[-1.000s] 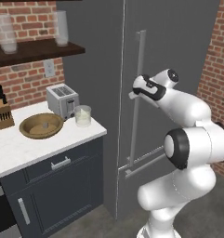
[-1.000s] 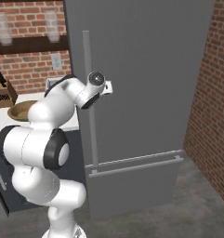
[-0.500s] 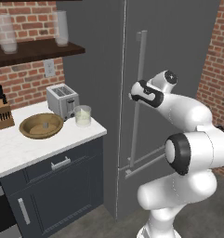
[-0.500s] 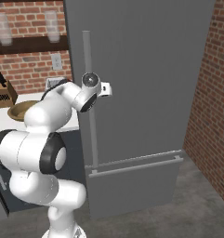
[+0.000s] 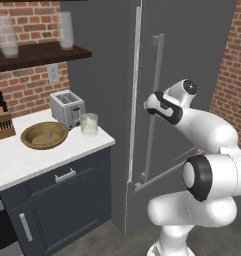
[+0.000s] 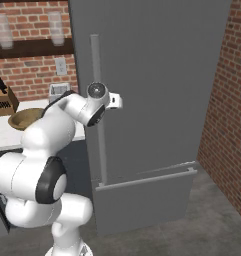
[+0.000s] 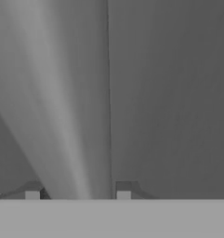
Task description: Grab a lemon wedge from the fridge and one ice cube from the ice bowl, and put them in the glass of lemonade.
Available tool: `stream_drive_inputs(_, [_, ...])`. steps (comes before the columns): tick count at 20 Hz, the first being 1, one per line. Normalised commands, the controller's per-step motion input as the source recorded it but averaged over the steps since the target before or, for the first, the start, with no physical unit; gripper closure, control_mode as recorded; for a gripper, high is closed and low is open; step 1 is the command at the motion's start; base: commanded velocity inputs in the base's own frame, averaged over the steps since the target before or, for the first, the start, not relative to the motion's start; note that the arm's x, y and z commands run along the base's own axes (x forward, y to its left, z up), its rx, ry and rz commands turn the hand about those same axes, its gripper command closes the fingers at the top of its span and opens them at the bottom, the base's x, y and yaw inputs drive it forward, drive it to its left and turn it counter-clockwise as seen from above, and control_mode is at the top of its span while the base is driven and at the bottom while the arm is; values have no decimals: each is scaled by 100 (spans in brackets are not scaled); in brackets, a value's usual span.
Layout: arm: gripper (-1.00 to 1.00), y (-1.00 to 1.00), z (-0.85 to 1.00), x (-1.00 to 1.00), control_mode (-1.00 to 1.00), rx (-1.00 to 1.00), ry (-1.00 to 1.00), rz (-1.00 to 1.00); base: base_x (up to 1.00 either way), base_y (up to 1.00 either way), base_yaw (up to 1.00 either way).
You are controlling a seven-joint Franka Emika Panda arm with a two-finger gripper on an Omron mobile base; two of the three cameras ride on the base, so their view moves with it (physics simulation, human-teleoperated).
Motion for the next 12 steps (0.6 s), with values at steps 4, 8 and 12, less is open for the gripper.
stream_drive_inputs(4, [100,-99,3,-24,-100,3,0,-2,0,0,0])
stream_drive_inputs(8, [100,-100,4,-36,-100,5,-3,0,0,0,0])
stream_drive_inputs(12, [100,-100,12,-40,-100,7,-3,0,0,0,0])
